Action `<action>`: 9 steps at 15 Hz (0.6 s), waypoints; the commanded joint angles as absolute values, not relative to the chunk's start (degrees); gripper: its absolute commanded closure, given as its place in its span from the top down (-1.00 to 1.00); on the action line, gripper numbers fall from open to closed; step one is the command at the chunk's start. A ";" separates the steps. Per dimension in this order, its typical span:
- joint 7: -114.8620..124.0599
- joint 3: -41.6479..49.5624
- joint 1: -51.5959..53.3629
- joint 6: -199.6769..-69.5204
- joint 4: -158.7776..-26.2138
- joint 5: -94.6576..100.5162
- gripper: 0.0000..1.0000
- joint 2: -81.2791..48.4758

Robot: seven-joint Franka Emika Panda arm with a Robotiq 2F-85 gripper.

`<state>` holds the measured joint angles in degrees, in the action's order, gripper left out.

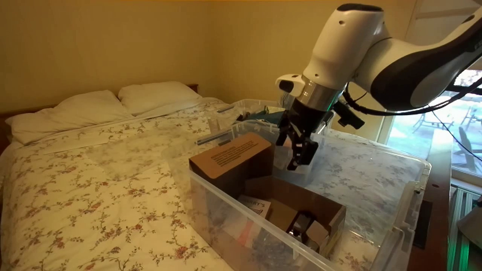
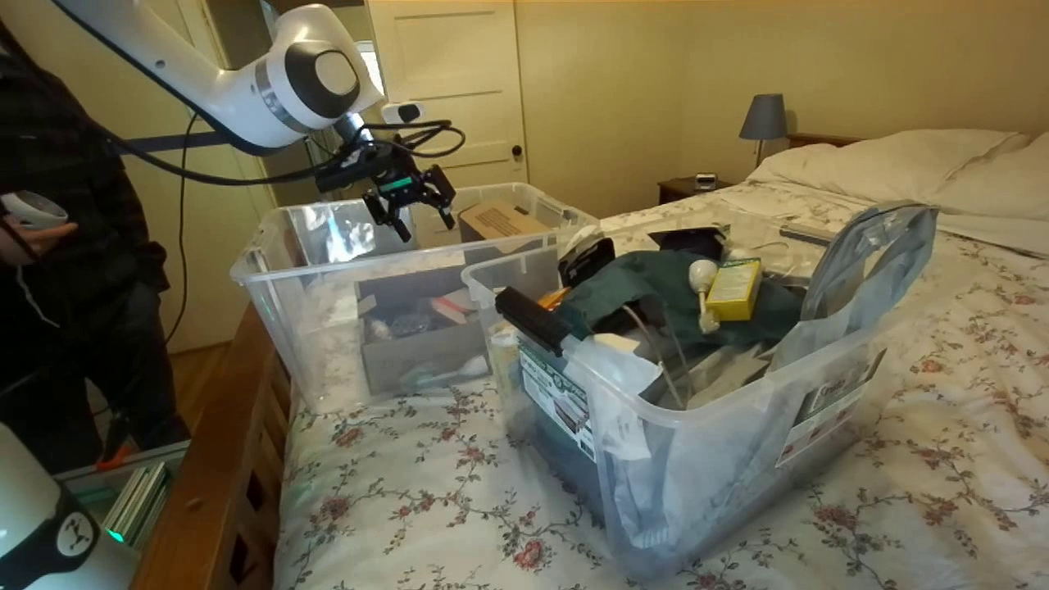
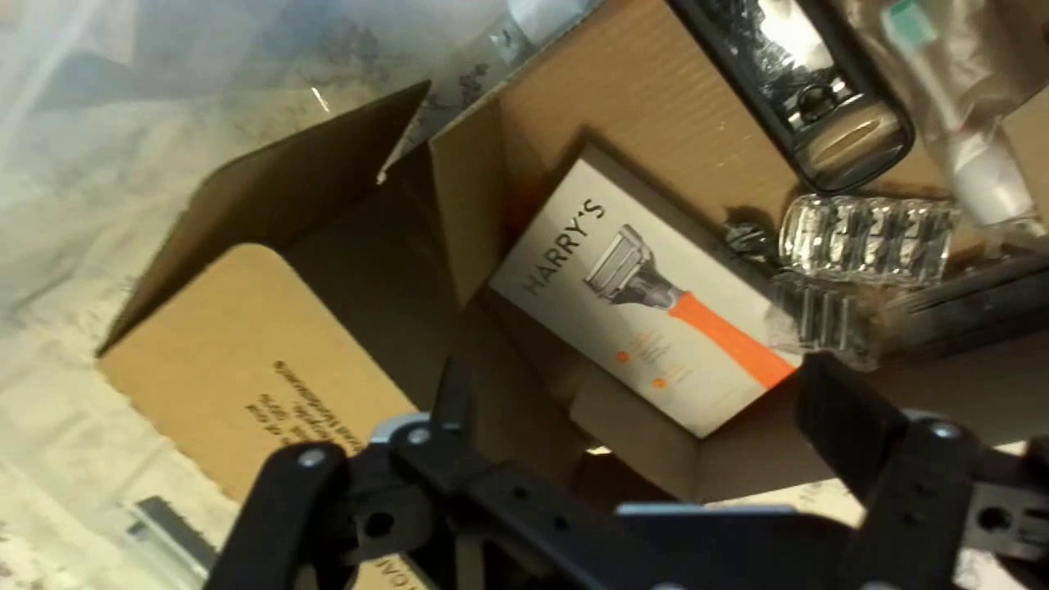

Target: Pick up the contents in the container to the left and put them in the container to the right

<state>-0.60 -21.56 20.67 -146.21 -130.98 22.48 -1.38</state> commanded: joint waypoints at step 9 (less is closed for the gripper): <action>-13.98 -20.72 19.99 -146.79 -126.27 21.26 1.00 -13.72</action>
